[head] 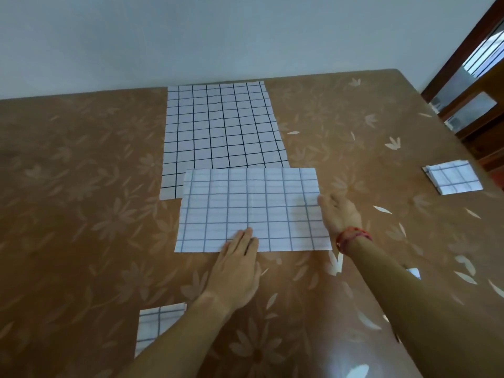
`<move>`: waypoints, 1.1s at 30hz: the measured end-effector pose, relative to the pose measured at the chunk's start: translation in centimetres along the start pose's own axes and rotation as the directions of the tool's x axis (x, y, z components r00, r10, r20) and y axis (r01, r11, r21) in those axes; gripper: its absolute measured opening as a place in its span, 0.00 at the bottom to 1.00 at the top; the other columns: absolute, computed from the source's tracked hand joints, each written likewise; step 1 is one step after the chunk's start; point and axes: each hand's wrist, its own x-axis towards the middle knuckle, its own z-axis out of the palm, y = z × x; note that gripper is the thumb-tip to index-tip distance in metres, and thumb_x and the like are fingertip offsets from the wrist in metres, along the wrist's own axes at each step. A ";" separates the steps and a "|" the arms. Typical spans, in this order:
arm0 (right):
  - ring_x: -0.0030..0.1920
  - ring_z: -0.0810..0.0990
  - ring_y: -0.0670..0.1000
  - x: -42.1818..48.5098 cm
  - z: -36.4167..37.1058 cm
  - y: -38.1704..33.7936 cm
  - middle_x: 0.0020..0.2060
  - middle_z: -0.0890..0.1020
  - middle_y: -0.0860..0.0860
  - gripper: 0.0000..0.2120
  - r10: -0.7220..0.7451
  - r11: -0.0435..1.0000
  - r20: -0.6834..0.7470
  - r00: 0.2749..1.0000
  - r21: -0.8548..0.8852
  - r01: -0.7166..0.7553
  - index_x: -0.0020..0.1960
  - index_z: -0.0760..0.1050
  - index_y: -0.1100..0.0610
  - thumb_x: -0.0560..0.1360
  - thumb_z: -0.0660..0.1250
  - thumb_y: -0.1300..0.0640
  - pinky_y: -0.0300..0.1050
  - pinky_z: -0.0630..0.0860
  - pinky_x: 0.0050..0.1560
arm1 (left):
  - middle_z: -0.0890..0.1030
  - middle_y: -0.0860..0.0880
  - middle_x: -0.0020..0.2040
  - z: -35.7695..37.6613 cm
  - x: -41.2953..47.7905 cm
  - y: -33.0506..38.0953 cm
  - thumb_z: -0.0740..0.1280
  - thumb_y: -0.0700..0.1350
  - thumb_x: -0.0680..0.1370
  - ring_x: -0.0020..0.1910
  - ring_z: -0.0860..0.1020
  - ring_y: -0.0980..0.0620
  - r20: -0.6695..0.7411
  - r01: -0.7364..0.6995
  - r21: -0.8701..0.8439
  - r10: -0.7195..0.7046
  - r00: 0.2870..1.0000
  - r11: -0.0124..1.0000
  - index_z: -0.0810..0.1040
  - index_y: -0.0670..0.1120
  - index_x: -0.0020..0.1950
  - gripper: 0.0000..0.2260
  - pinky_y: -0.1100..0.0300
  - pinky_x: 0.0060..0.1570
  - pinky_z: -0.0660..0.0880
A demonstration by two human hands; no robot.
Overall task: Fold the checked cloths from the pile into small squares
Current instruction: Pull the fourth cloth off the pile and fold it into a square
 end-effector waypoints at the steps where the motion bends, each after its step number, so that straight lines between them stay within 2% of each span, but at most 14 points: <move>1: 0.49 0.74 0.59 0.5 0.0 0.0 0.49 0.79 0.57 0.18 0.021 1.000 -0.009 1.000 0.003 -0.021 0.55 0.76 0.59 0.77 0.57 0.47 0.46 0.68 0.48 | 0.43 0.51 0.80 0.0 0.0 0.0 0.48 0.50 0.84 0.78 0.39 0.54 -0.003 0.002 0.005 -0.002 1.000 1.000 0.49 0.47 0.80 0.24 0.55 0.76 0.41; 4: 0.51 0.76 0.59 1.7 0.1 0.0 0.51 0.80 0.56 0.21 0.101 0.992 -0.028 0.995 0.078 -0.098 0.55 0.78 0.58 0.75 0.58 0.43 0.47 0.71 0.52 | 0.43 0.51 0.80 0.0 0.2 0.0 0.48 0.51 0.84 0.78 0.40 0.54 -0.008 0.008 -0.002 -0.008 1.000 1.000 0.49 0.48 0.80 0.24 0.56 0.76 0.40; 6: 0.50 0.78 0.58 2.0 0.0 -0.1 0.46 0.82 0.54 0.21 0.117 0.985 -0.020 0.993 0.130 -0.113 0.50 0.79 0.59 0.75 0.60 0.42 0.49 0.73 0.52 | 0.43 0.52 0.80 0.1 0.1 0.0 0.48 0.51 0.84 0.78 0.39 0.55 -0.010 0.009 -0.013 -0.009 1.000 1.000 0.49 0.48 0.80 0.24 0.57 0.75 0.39; 9: 0.43 0.80 0.57 2.2 -0.1 -0.2 0.39 0.83 0.54 0.20 0.146 0.972 -0.014 0.989 0.188 -0.140 0.42 0.80 0.60 0.72 0.62 0.43 0.51 0.76 0.49 | 0.43 0.52 0.80 0.0 0.1 0.1 0.48 0.50 0.84 0.78 0.39 0.55 -0.012 0.006 -0.020 -0.006 1.000 1.000 0.49 0.48 0.80 0.24 0.57 0.74 0.38; 12: 0.32 0.75 0.55 2.4 0.1 -0.1 0.32 0.78 0.55 0.18 0.205 0.941 0.043 0.978 0.267 -0.210 0.39 0.77 0.61 0.68 0.64 0.44 0.50 0.78 0.38 | 0.43 0.52 0.80 0.1 0.1 0.0 0.49 0.50 0.84 0.78 0.39 0.55 -0.011 0.010 -0.034 -0.011 1.000 0.999 0.50 0.48 0.80 0.24 0.56 0.76 0.40; 14: 0.28 0.70 0.54 2.5 0.3 -0.2 0.31 0.74 0.57 0.14 0.218 0.913 0.099 0.971 0.330 -0.239 0.39 0.74 0.59 0.70 0.65 0.47 0.45 0.72 0.29 | 0.43 0.52 0.80 0.2 0.2 0.0 0.49 0.50 0.84 0.78 0.39 0.55 -0.011 0.014 -0.047 -0.014 1.000 0.999 0.50 0.48 0.80 0.24 0.55 0.76 0.41; 17: 0.27 0.70 0.52 2.3 0.4 -0.7 0.29 0.74 0.54 0.13 0.228 0.902 0.113 0.967 0.350 -0.254 0.36 0.72 0.58 0.72 0.68 0.50 0.45 0.71 0.31 | 0.43 0.52 0.80 0.3 0.2 -0.1 0.49 0.50 0.84 0.78 0.39 0.55 -0.020 0.007 -0.048 -0.008 1.000 0.999 0.49 0.49 0.80 0.24 0.55 0.77 0.42; 20: 0.26 0.70 0.51 2.1 0.7 -0.8 0.27 0.73 0.52 0.14 0.233 0.906 0.138 0.963 0.328 -0.266 0.35 0.73 0.59 0.72 0.70 0.51 0.42 0.70 0.28 | 0.44 0.52 0.80 0.3 0.2 -0.2 0.49 0.50 0.84 0.78 0.40 0.55 -0.030 -0.008 -0.047 0.007 1.000 0.999 0.50 0.49 0.80 0.24 0.56 0.76 0.41; 24: 0.31 0.76 0.49 1.5 0.5 -0.7 0.31 0.78 0.51 0.10 0.187 0.934 0.089 0.978 0.294 -0.206 0.37 0.77 0.58 0.71 0.73 0.53 0.44 0.76 0.37 | 0.45 0.53 0.80 0.2 0.3 -0.7 0.51 0.50 0.84 0.78 0.40 0.56 -0.038 -0.027 -0.068 0.025 0.999 0.997 0.51 0.49 0.80 0.24 0.57 0.76 0.41; 29: 0.28 0.76 0.48 0.3 -0.4 -0.1 0.29 0.78 0.51 0.10 0.168 0.922 0.032 0.985 0.349 -0.168 0.37 0.77 0.59 0.71 0.74 0.55 0.36 0.70 0.24 | 0.45 0.51 0.80 -0.1 0.1 -0.8 0.53 0.50 0.83 0.78 0.41 0.55 -0.074 -0.050 -0.062 0.045 0.996 0.997 0.50 0.47 0.80 0.26 0.59 0.75 0.39; 31: 0.29 0.76 0.50 -0.5 -0.6 0.4 0.28 0.78 0.51 0.10 0.168 0.903 -0.003 0.986 0.401 -0.152 0.36 0.76 0.59 0.71 0.73 0.56 0.36 0.71 0.24 | 0.45 0.50 0.80 -0.3 0.0 -0.5 0.54 0.50 0.83 0.78 0.40 0.55 -0.100 -0.073 -0.065 0.066 0.993 0.995 0.49 0.46 0.80 0.27 0.61 0.74 0.38; 33: 0.31 0.77 0.50 -1.6 -0.6 1.0 0.30 0.78 0.50 0.10 0.179 0.881 -0.029 0.983 0.450 -0.147 0.35 0.76 0.58 0.71 0.73 0.57 0.38 0.72 0.28 | 0.44 0.49 0.80 -0.5 0.0 0.0 0.56 0.49 0.82 0.78 0.40 0.55 -0.120 -0.088 -0.070 0.079 0.990 0.994 0.48 0.45 0.80 0.29 0.63 0.73 0.38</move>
